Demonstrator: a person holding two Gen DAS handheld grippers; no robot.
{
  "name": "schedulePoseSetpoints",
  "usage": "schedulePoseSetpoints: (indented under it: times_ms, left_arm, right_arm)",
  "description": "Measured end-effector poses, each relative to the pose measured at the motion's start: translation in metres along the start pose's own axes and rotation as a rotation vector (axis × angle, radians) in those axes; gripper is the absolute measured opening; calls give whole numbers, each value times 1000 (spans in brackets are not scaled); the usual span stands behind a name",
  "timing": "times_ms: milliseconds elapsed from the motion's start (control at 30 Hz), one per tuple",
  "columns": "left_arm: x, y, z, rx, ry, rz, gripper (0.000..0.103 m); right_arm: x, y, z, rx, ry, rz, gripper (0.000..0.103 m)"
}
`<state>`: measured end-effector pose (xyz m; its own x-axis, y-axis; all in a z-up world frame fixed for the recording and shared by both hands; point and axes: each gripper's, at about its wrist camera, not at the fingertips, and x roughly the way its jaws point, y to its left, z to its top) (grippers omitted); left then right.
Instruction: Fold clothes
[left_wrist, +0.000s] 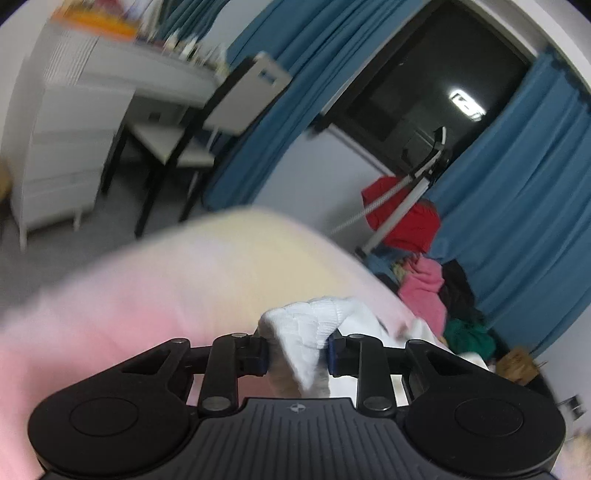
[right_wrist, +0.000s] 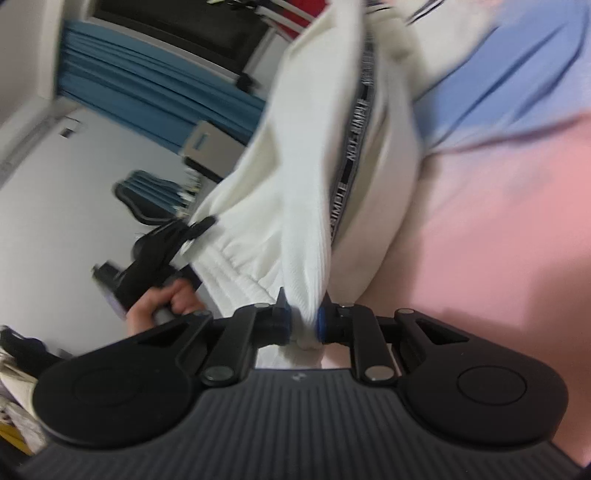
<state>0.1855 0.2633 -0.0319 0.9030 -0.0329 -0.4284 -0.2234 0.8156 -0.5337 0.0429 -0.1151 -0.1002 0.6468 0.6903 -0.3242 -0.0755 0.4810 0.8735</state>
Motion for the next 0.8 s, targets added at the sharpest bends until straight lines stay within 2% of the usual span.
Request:
schedulePoseSetpoints:
  times_ms: [133,233,300,367,500,567,600,633,667,700,733,800]
  left_arm:
    - [13,-8,67,100,-29,82,28]
    - [38,-10,104,219,-27,197,29]
    - [63,-4,113,281,13,268,31]
    - [90,8,111,308,73,307,34]
    - [123,34,92,287,134,322,42]
    - [125,44,86,260,139,321,45]
    - [125,48,84,248,141,318,48]
    - [122,50,86,245,145,319,52]
    - [119,50,88,248,152,325,62]
    - [113,51,90,252,157,334,75]
    - [106,50,91,257,155,345,80]
    - [86,45,95,264,135,348,83]
  right_arm:
    - [46,37,-21,-27,29,101,15]
    - [93,61,-25,-63,96,158,16]
    - [121,65,-25,-81,147,144,16]
    - [146,64,-25,-99,201,111,16]
    - [169,56,-18,-139,282,49,21]
    - [174,55,-12,-164,303,36,36]
    - [172,56,-9,-176,305,25,47]
    - [170,59,-6,-188,304,12,52]
    - [168,61,-3,-200,303,0,55]
    - [164,61,0,-200,302,-4,62]
    - [161,60,2,-199,302,-6,68]
    - [144,59,8,-217,295,-16,69]
